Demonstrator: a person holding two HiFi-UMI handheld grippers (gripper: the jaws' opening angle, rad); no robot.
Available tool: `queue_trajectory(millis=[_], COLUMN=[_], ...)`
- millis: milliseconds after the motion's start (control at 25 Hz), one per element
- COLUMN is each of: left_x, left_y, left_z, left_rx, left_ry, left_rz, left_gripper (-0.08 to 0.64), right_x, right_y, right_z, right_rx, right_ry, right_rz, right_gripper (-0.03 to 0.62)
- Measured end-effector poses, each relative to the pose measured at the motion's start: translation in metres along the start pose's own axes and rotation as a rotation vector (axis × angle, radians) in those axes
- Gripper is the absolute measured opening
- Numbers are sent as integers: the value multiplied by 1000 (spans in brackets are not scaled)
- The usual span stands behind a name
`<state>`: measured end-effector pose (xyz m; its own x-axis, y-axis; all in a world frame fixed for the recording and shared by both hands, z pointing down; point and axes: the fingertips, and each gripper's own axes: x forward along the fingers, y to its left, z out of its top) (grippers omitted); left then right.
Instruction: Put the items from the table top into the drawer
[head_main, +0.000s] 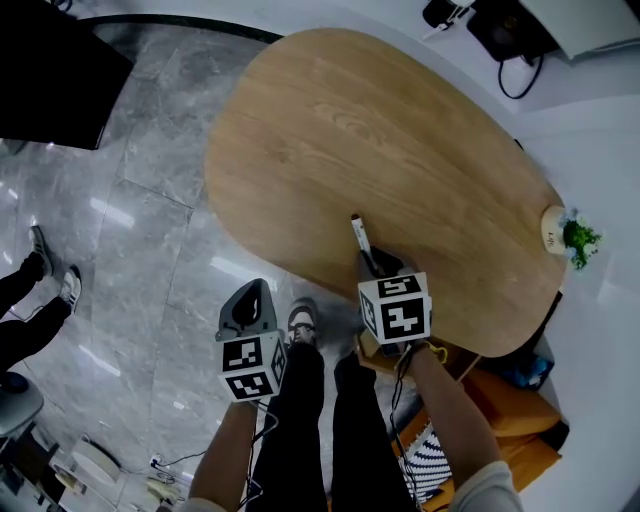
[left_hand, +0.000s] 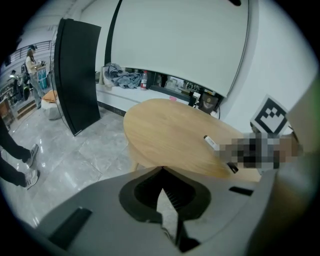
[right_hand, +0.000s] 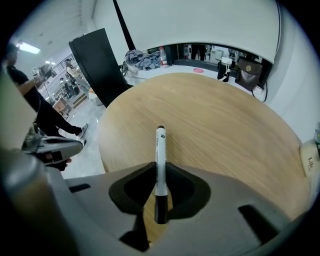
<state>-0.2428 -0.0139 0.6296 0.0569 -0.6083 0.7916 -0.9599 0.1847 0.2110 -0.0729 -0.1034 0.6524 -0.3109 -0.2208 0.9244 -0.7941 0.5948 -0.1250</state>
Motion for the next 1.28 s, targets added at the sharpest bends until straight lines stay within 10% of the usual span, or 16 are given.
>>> queue_trajectory(millis=[1280], left_x=[-12], left_y=[-228], left_z=[-83], left_rx=[360], left_ry=[94], left_rz=[-278], left_gripper=[3], right_x=[-120], right_y=[-55], right_z=[-260], right_rx=[240], right_ry=[80], right_rz=[-44], right_gripper=[60])
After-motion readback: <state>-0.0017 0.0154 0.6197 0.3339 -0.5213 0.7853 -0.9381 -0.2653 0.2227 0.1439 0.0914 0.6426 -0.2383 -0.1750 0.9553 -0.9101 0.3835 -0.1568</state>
